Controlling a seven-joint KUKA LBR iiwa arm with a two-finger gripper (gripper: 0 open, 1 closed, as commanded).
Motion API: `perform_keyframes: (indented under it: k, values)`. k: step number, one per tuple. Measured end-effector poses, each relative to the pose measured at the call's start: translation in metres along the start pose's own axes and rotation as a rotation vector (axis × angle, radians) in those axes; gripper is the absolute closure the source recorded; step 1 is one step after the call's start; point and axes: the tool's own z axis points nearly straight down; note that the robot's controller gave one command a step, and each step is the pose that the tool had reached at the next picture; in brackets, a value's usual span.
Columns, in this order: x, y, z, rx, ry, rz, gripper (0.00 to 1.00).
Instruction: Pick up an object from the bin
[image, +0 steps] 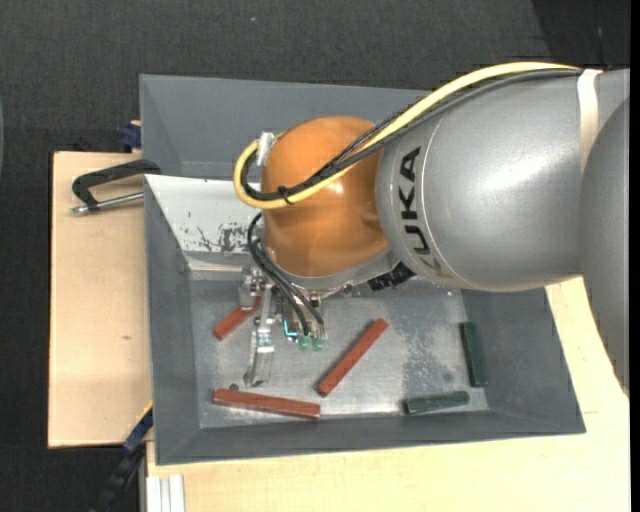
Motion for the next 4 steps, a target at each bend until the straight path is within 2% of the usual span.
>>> perform_keyframes:
  k: [1, 2, 3, 4]
  values:
    - [-0.002, -0.001, -0.004, -0.002, -0.008, 0.003, 0.00]
    - [-0.022, -0.017, 0.054, -0.004, -0.013, 0.021, 0.00]
    - [-0.041, -0.055, 0.093, -0.001, -0.005, -0.085, 0.00]
    - [-0.051, -0.058, 0.103, 0.002, -0.012, -0.155, 0.00]
